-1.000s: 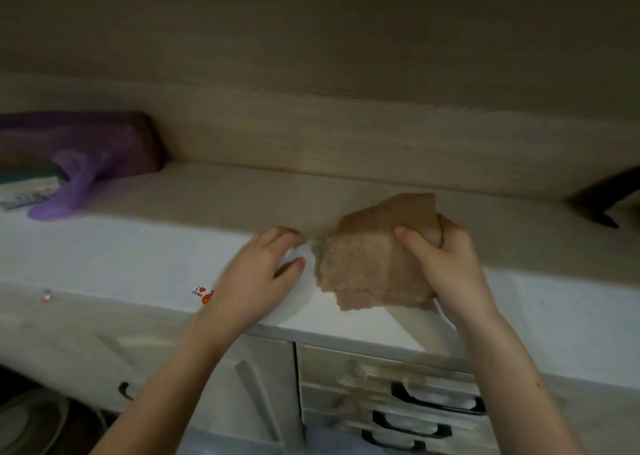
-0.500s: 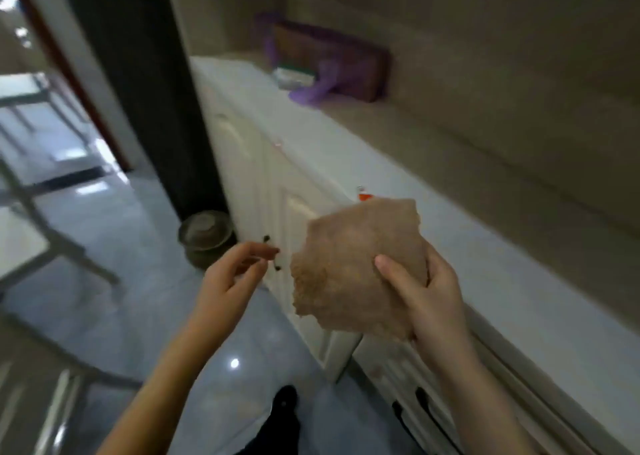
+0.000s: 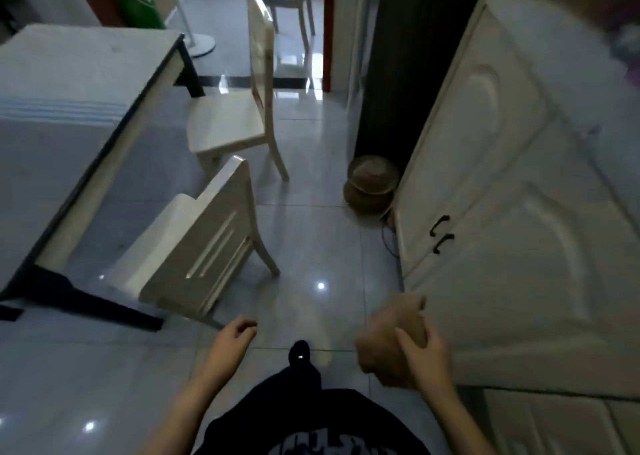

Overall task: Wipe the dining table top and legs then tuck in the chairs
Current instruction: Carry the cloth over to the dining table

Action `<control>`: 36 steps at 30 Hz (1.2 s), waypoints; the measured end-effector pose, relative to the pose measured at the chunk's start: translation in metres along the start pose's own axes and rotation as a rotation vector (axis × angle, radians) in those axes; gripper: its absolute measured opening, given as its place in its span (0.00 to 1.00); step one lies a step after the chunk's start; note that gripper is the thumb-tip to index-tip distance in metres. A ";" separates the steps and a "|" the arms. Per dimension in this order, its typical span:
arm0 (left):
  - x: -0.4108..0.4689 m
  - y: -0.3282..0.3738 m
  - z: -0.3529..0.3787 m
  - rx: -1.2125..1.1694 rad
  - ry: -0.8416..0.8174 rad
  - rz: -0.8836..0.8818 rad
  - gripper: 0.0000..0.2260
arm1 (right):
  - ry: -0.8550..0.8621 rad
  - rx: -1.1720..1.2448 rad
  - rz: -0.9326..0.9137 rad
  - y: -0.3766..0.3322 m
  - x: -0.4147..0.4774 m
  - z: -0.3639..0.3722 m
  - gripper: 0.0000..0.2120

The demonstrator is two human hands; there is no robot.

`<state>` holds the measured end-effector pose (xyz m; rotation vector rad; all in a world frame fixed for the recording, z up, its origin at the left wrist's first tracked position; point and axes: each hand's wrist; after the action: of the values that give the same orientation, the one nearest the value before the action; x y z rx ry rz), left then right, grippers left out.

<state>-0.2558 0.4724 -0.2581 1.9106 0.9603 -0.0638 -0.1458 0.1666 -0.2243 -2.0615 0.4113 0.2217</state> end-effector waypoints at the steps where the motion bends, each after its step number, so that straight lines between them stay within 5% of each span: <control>1: 0.010 -0.004 -0.007 -0.001 0.022 -0.035 0.06 | 0.001 -0.005 0.012 -0.007 0.008 0.012 0.15; 6: 0.084 -0.018 -0.036 0.088 -0.001 -0.057 0.04 | 0.084 -0.018 0.011 -0.046 0.057 0.070 0.12; 16: 0.218 0.093 -0.010 -0.051 -0.146 0.022 0.07 | 0.211 -0.034 0.209 -0.065 0.183 0.097 0.17; 20: 0.279 0.134 0.017 -0.133 -0.133 -0.004 0.10 | 0.246 0.012 0.180 -0.118 0.249 0.101 0.10; 30: 0.434 0.286 0.041 -0.338 0.054 -0.166 0.14 | 0.030 -0.079 0.039 -0.243 0.472 0.153 0.07; 36: 0.512 0.312 0.019 -0.438 0.247 -0.308 0.11 | -0.108 -0.131 -0.073 -0.332 0.563 0.231 0.12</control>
<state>0.3035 0.6899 -0.2546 1.3786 1.3102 0.1926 0.5034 0.4080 -0.2537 -2.1773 0.2601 0.3221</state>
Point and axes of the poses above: each hand's wrist, its own x-axis towards the middle knuckle, its own z-axis out of the palm, y = z × x, and after that the axes turned 11 degrees about y, right-handed
